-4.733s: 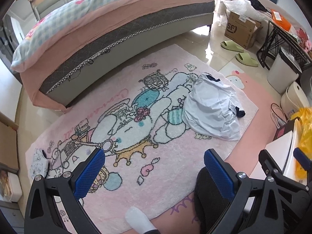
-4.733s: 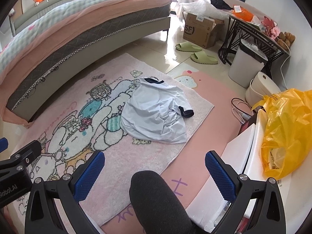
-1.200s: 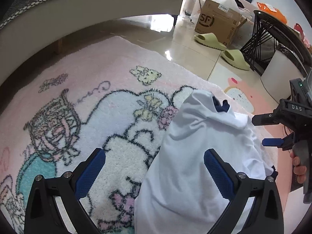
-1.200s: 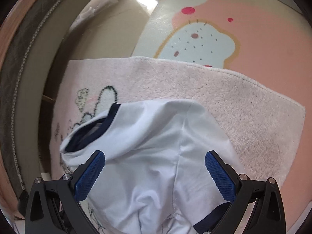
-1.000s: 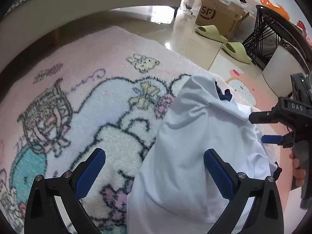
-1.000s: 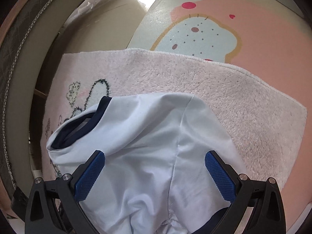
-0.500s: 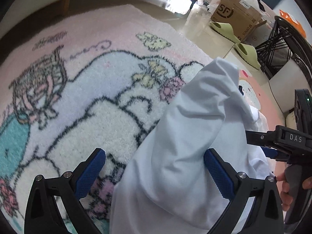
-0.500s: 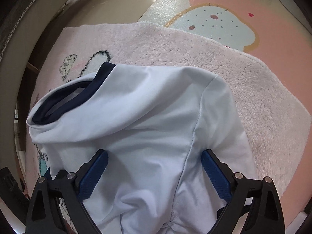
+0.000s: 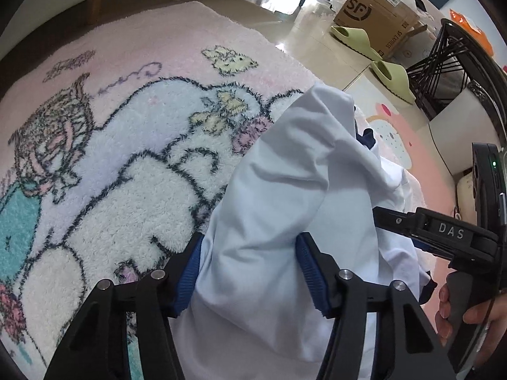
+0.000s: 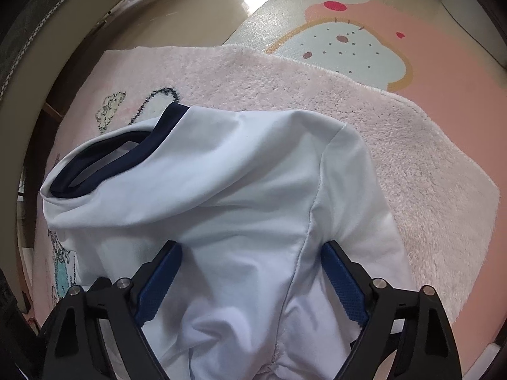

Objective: Fold clothes
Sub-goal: 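Lower the right gripper onto the shirt body and close on the fabric, then lift the shirt with the right gripper and shake it loose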

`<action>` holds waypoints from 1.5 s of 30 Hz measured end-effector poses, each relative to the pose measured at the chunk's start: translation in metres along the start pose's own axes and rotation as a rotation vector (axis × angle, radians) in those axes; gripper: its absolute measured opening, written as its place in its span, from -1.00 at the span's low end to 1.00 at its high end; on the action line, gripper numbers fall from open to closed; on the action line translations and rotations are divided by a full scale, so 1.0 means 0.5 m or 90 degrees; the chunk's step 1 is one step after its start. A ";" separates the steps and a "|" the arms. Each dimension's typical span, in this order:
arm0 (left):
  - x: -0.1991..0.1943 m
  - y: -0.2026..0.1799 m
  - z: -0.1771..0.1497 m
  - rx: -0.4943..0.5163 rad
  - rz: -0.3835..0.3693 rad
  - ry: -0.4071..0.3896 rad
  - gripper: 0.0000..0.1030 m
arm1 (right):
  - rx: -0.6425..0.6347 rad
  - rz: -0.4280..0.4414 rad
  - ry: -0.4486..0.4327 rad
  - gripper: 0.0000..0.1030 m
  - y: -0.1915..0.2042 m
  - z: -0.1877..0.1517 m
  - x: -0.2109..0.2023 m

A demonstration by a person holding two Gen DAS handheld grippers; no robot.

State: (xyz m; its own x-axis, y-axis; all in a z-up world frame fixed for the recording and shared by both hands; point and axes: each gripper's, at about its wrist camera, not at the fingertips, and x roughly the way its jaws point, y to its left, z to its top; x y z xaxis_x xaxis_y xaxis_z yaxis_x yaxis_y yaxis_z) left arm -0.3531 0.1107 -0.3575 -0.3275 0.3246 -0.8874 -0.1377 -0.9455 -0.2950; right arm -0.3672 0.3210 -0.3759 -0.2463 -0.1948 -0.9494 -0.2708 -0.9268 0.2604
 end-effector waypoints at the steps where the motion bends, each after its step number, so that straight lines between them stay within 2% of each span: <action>1: -0.002 0.001 0.001 -0.002 -0.005 0.002 -0.05 | 0.000 -0.004 -0.001 0.43 0.001 0.002 -0.004; 2: -0.003 0.003 0.002 -0.004 -0.009 0.003 -0.10 | 0.000 -0.006 -0.001 0.24 0.001 0.002 -0.008; 3: -0.005 0.004 0.002 -0.003 -0.009 0.003 -0.20 | 0.000 -0.003 -0.002 0.15 -0.001 0.001 -0.013; 5: -0.010 0.006 0.001 -0.004 -0.009 0.000 -0.33 | -0.002 0.007 -0.003 -0.23 0.000 -0.002 -0.021; 6: -0.013 0.007 -0.001 -0.003 -0.009 -0.004 -0.45 | -0.006 0.011 -0.005 -0.29 0.006 -0.001 -0.025; 9: -0.024 0.010 -0.008 -0.004 -0.017 -0.017 -0.62 | -0.024 0.008 -0.016 -0.47 0.024 -0.008 -0.034; 11: -0.031 0.013 -0.012 -0.007 -0.027 -0.021 -0.68 | -0.026 0.012 -0.025 -0.69 0.035 -0.011 -0.040; 13: -0.039 0.018 -0.013 -0.014 -0.040 -0.024 -0.74 | -0.020 0.021 -0.033 -0.79 0.047 -0.008 -0.045; 20: -0.071 0.029 -0.009 -0.058 -0.091 -0.027 -0.79 | -0.018 0.051 -0.054 -0.84 0.082 -0.005 -0.085; 24: -0.101 0.042 -0.015 -0.085 -0.104 -0.027 -0.79 | -0.012 0.080 -0.068 -0.84 0.116 0.002 -0.104; 33: -0.199 0.098 -0.027 -0.126 -0.118 -0.049 -0.80 | -0.086 0.105 -0.096 -0.84 0.224 -0.026 -0.179; 37: -0.252 0.132 -0.039 -0.132 -0.114 -0.055 -0.80 | -0.112 0.120 -0.093 -0.84 0.275 -0.046 -0.200; 41: -0.312 0.175 -0.056 -0.165 -0.121 -0.063 -0.81 | -0.144 0.134 -0.087 -0.84 0.332 -0.069 -0.221; 45: -0.384 0.203 -0.066 -0.160 -0.121 -0.074 -0.81 | -0.183 0.160 -0.089 -0.84 0.391 -0.102 -0.252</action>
State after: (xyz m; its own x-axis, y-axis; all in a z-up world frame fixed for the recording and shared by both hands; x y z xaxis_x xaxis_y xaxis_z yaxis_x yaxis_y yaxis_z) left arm -0.2732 -0.0482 -0.2286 -0.4238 0.4831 -0.7662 0.0240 -0.8396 -0.5427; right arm -0.3417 0.1479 -0.2143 -0.4012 -0.3993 -0.8244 0.0800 -0.9118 0.4028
